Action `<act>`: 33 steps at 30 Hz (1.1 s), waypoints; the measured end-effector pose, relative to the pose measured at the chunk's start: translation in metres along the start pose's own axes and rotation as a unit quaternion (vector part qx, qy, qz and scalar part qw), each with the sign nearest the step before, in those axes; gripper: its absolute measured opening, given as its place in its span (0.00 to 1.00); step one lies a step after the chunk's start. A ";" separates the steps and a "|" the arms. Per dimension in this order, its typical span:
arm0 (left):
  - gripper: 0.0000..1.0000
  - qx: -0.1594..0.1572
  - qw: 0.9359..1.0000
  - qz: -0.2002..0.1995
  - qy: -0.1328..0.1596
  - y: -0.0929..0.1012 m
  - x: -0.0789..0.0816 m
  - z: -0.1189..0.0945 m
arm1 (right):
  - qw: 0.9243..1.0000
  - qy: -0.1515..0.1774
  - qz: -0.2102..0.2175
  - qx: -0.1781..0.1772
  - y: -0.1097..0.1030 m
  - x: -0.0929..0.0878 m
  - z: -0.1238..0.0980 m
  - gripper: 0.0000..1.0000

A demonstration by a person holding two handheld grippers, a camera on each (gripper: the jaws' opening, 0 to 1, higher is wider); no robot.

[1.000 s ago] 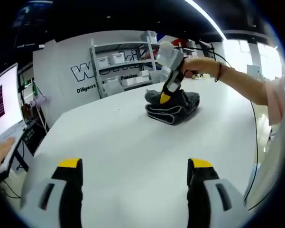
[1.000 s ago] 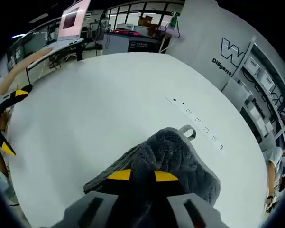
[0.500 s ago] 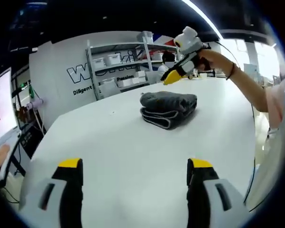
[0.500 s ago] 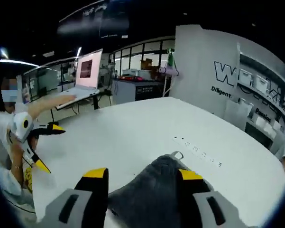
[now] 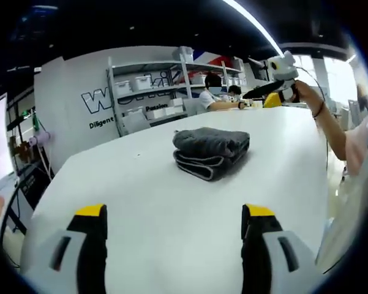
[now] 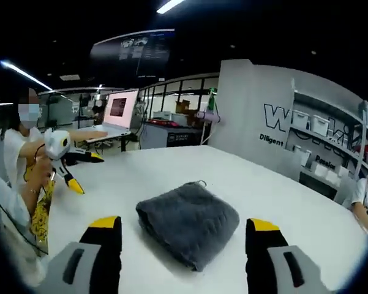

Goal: Fold the towel on the table until its edges align and the towel forms a compact rectangular stack.

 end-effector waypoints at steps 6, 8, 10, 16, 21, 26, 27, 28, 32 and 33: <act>0.96 -0.020 1.000 0.001 0.002 0.013 0.004 0.016 | 1.000 -0.008 0.000 -0.007 0.004 -0.043 -0.023 0.99; 0.96 -0.027 1.000 -0.001 0.004 0.017 0.005 0.020 | 1.000 0.002 -0.013 -0.015 0.007 -0.051 -0.028 0.99; 0.96 -0.032 0.999 -0.001 0.008 0.020 0.008 0.022 | 1.000 -0.007 -0.004 -0.013 0.007 -0.063 -0.033 0.99; 0.97 -0.061 0.998 -0.008 0.018 0.031 0.020 0.038 | 1.000 -0.010 0.002 -0.021 0.009 -0.075 -0.044 1.00; 0.98 -0.097 0.994 -0.007 0.051 0.037 0.055 0.070 | 1.000 -0.002 -0.002 -0.020 0.003 -0.072 -0.046 0.99; 0.98 -0.147 0.985 -0.026 0.087 0.043 0.083 0.114 | 1.000 0.008 -0.003 -0.013 -0.005 -0.072 -0.048 0.99; 0.97 -0.159 0.983 -0.025 0.092 0.044 0.086 0.125 | 1.000 0.009 -0.002 -0.013 -0.006 -0.072 -0.048 0.99; 0.98 -0.167 0.982 -0.026 0.089 0.046 0.086 0.133 | 1.000 0.011 -0.003 -0.013 -0.007 -0.071 -0.049 0.99; 0.96 -0.198 0.975 -0.036 0.091 0.051 0.086 0.166 | 1.000 0.014 -0.006 -0.006 -0.013 -0.072 -0.050 0.99; 0.96 -0.202 0.974 -0.046 0.093 0.052 0.085 0.171 | 1.000 0.014 -0.005 -0.005 -0.014 -0.072 -0.050 0.99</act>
Point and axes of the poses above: the point that each gripper's makers call its tool centre point, and the gripper's own axes: z roughly forward along the fingers, y roughly to its right, x roughly out of its top, the point moved 4 cm from there along -z, roughly backward along the fingers, and after that the axes turned 15 degrees about y, right-handed, at the moved point
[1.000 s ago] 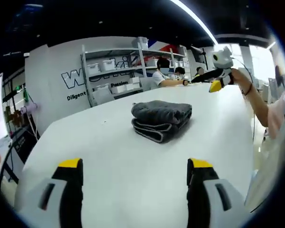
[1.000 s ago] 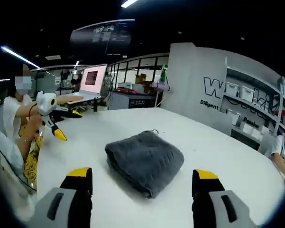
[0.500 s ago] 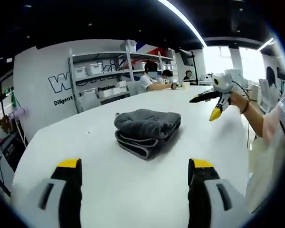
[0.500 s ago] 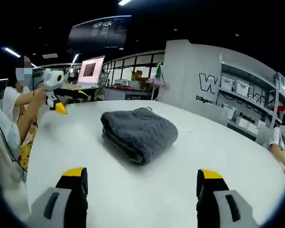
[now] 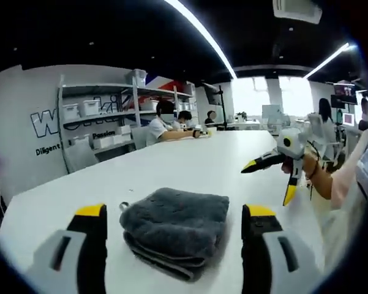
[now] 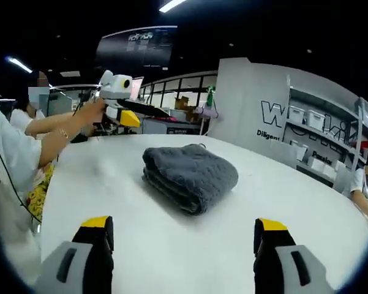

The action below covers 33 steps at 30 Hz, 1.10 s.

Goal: Fold the towel on the table until its edges align and the towel forms a compact rectangular stack.

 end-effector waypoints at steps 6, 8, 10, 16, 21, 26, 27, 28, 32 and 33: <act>0.90 -0.018 1.000 -0.012 0.004 -0.019 -0.029 0.037 | 1.000 0.002 -0.008 0.009 -0.009 0.000 -0.003 0.99; 0.90 -0.023 1.000 0.006 0.001 -0.025 -0.042 0.044 | 1.000 0.002 -0.009 0.012 -0.012 0.000 -0.004 0.99; 0.90 -0.042 0.999 0.002 0.002 -0.024 -0.050 0.049 | 1.000 0.002 -0.005 0.015 -0.013 -0.001 -0.004 0.99; 0.89 -0.105 0.994 -0.011 -0.015 -0.008 -0.071 0.051 | 1.000 -0.006 -0.005 0.013 -0.011 -0.008 -0.005 0.99; 0.95 -0.100 0.994 -0.011 -0.051 -0.015 -0.096 0.052 | 1.000 -0.010 -0.001 0.015 -0.012 -0.011 -0.003 0.99; 0.96 -0.106 0.992 -0.060 -0.026 -0.019 -0.106 0.051 | 1.000 -0.009 0.003 0.020 -0.015 -0.010 -0.004 0.99; 0.96 -0.106 0.992 -0.065 -0.023 -0.018 -0.108 0.050 | 1.000 -0.010 0.002 0.019 -0.014 -0.010 -0.004 0.99; 0.96 -0.106 0.992 -0.069 -0.020 -0.018 -0.109 0.050 | 1.000 -0.011 0.002 0.017 -0.014 -0.010 -0.005 0.99; 0.96 -0.103 0.991 -0.083 -0.008 -0.018 -0.110 0.050 | 1.000 -0.013 0.003 0.013 -0.011 -0.010 -0.006 0.99; 0.97 -0.102 0.991 -0.084 -0.008 -0.018 -0.109 0.050 | 1.000 -0.014 0.003 0.013 -0.011 -0.010 -0.006 0.99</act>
Point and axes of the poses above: the point that each gripper's makers call its tool centre point, and the gripper's own axes: z roughly forward along the fingers, y roughly to its right, x roughly out of its top, the point moved 4 cm from there along -z, roughly backward along the fingers, and after that the axes turned 15 degrees about y, right-handed, at the moved point
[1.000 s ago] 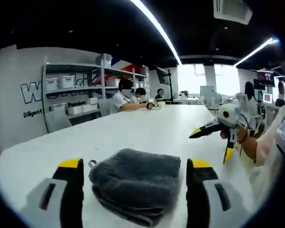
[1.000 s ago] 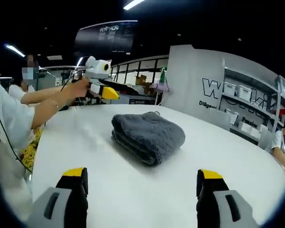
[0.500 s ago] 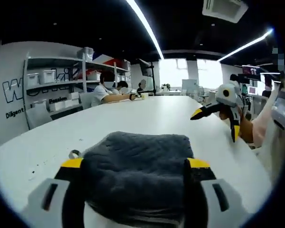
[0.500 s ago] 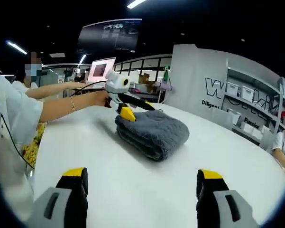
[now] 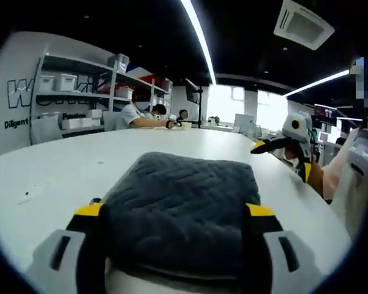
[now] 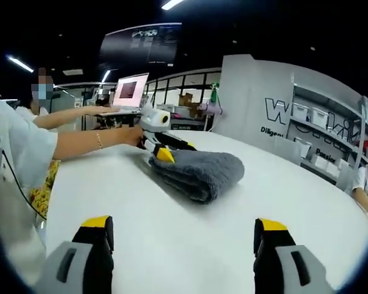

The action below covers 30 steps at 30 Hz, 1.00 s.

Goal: Fold the towel on the table until its edges align and the towel forms a compact rectangular stack.

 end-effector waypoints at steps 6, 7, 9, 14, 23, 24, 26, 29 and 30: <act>1.00 0.013 1.000 0.021 0.010 0.004 0.025 -0.004 | 1.000 -0.001 0.000 0.000 0.003 0.002 0.003 0.99; 1.00 0.016 0.999 0.022 0.020 0.005 0.032 -0.007 | 1.000 -0.002 0.000 -0.001 0.004 0.002 0.003 0.99; 1.00 0.028 0.999 0.017 0.036 0.006 0.046 -0.014 | 1.000 -0.002 0.001 -0.002 0.008 0.004 0.003 0.99; 0.99 0.079 0.996 0.039 -0.011 0.010 0.047 -0.048 | 1.000 0.004 0.012 -0.005 0.019 0.008 0.009 0.99; 0.99 0.155 0.988 0.006 -0.017 0.042 0.038 -0.138 | 1.000 -0.025 -0.006 -0.004 0.035 0.007 0.017 0.99; 0.99 0.159 0.987 0.016 -0.020 0.046 0.037 -0.146 | 1.000 -0.025 -0.005 -0.002 0.037 0.008 0.017 0.99; 0.99 0.168 0.985 0.030 -0.028 0.058 0.035 -0.163 | 1.000 -0.027 -0.003 -0.001 0.042 0.009 0.018 0.99; 0.99 0.178 0.983 0.043 -0.030 0.075 0.035 -0.186 | 0.999 -0.033 -0.003 -0.001 0.046 0.008 0.018 0.99; 0.99 0.180 0.982 0.046 -0.030 0.080 0.035 -0.192 | 0.999 -0.036 -0.003 -0.001 0.047 0.007 0.018 0.99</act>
Point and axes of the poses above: the point that each gripper's makers call its tool centre point, and the gripper's own axes: z roughly forward along the fingers, y roughly to its right, x roughly out of its top, the point moved 4 cm from there along -z, roughly backward along the fingers, and after that the axes turned 15 degrees about y, right-handed, at the moved point
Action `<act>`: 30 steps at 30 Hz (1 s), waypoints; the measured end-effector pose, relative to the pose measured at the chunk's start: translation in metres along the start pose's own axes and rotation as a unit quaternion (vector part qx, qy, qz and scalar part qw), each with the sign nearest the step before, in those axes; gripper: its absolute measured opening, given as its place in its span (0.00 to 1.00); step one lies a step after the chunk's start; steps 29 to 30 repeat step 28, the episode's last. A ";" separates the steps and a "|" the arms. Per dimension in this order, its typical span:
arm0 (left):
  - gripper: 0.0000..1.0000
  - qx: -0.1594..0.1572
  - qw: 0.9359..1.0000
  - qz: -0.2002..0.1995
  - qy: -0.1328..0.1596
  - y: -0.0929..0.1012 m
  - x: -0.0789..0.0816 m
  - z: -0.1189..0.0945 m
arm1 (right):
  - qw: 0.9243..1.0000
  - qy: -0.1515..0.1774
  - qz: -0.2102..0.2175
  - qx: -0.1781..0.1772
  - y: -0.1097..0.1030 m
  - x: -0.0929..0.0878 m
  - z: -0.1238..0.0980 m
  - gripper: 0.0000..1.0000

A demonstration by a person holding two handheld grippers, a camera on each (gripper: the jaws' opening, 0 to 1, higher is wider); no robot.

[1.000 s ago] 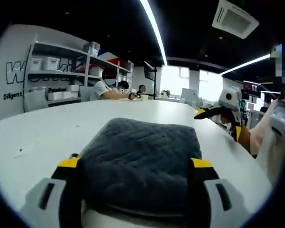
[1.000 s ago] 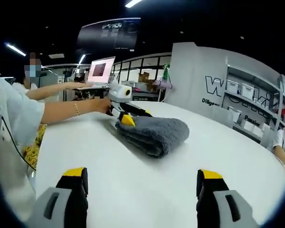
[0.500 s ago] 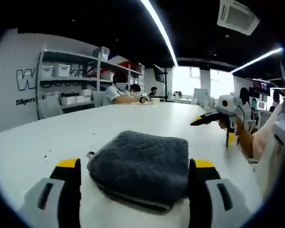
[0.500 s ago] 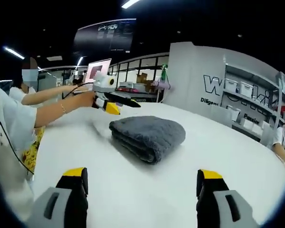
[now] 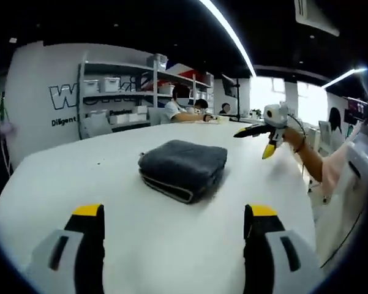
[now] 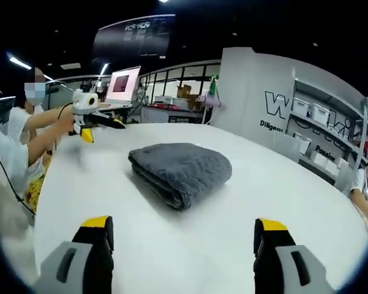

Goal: Fold the towel on the table until its edges align and the towel forms a compact rectangular stack.

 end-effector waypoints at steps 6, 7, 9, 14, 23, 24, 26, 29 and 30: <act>0.99 0.026 0.999 0.029 -0.024 -0.003 -0.012 -0.024 | 1.000 -0.020 -0.003 -0.003 0.003 -0.012 -0.004 0.99; 0.99 0.027 0.999 0.028 -0.025 -0.005 -0.013 -0.025 | 1.000 -0.021 -0.001 -0.006 0.004 -0.013 -0.004 0.99; 0.99 0.025 0.999 0.021 -0.025 -0.007 -0.017 -0.026 | 1.000 -0.020 0.002 -0.008 0.004 -0.014 -0.005 0.99; 0.99 0.030 0.999 0.014 -0.020 -0.011 -0.020 -0.023 | 1.000 -0.022 -0.001 -0.009 0.003 -0.013 -0.008 0.99; 0.99 0.017 0.999 0.013 -0.024 -0.007 -0.022 -0.016 | 1.000 -0.019 0.000 -0.018 0.007 -0.014 -0.013 0.99; 0.99 0.015 0.999 0.014 -0.025 -0.006 -0.022 -0.015 | 1.000 -0.020 0.000 -0.018 0.007 -0.014 -0.014 0.99; 0.99 0.013 0.999 0.015 -0.025 -0.005 -0.021 -0.015 | 1.000 -0.022 -0.002 -0.018 0.008 -0.015 -0.014 0.99; 0.99 0.011 0.999 0.016 -0.026 -0.004 -0.021 -0.014 | 1.000 -0.023 -0.002 -0.019 0.007 -0.015 -0.014 0.99; 0.99 0.011 0.999 0.016 -0.026 -0.004 -0.021 -0.014 | 1.000 -0.023 -0.002 -0.019 0.007 -0.015 -0.014 0.99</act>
Point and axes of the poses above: the point that each gripper's makers call its tool centre point, and the gripper's own axes: z roughly forward along the fingers, y roughly to its right, x roughly out of its top, the point moved 4 cm from there along -z, roughly backward along the fingers, and after that the axes turned 15 degrees about y, right-handed, at the moved point
